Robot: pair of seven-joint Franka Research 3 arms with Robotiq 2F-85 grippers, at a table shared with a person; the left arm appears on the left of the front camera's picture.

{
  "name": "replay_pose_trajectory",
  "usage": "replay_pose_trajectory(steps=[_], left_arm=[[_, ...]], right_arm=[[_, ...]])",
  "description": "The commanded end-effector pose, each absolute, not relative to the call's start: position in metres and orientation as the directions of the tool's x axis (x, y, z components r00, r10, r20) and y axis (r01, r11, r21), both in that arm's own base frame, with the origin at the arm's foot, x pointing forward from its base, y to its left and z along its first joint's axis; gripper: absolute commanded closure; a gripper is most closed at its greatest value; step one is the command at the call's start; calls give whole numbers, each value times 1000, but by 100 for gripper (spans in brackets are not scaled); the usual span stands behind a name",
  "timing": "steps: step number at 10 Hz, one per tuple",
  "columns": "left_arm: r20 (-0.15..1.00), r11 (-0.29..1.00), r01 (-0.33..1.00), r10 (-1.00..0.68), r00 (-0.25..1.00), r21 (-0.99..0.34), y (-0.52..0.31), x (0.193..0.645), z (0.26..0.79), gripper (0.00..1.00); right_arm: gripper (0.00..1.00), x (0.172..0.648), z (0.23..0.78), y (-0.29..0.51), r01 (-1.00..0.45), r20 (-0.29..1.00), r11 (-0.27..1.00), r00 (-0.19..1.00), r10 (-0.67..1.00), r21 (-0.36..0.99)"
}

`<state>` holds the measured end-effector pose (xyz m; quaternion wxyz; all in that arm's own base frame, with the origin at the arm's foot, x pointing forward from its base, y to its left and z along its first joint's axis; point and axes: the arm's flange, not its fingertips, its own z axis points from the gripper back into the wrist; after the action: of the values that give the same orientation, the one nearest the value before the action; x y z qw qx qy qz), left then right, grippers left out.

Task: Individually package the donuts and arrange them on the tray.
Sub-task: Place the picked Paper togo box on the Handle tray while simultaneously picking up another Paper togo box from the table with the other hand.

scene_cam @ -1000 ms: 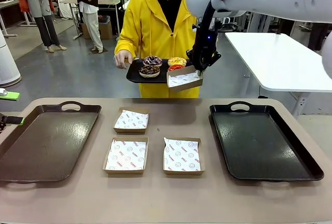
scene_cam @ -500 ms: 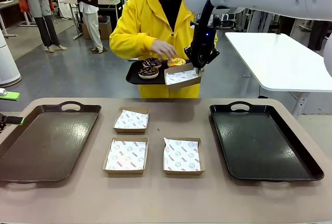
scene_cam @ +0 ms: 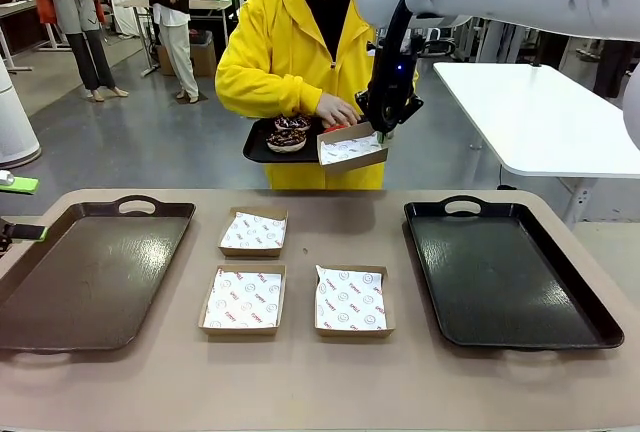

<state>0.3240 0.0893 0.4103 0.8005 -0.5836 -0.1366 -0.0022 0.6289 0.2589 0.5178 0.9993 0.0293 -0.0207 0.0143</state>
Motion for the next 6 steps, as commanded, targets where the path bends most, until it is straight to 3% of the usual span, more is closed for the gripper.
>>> replay_pose_trajectory(steps=[1,6], left_arm=[[230,306,173,162,960,-936,90,324,411,0],[230,306,173,162,960,-936,90,324,411,0]], right_arm=[[100,624,515,255,-26,38,998,999,24,53],[100,624,515,255,-26,38,998,999,24,53]])
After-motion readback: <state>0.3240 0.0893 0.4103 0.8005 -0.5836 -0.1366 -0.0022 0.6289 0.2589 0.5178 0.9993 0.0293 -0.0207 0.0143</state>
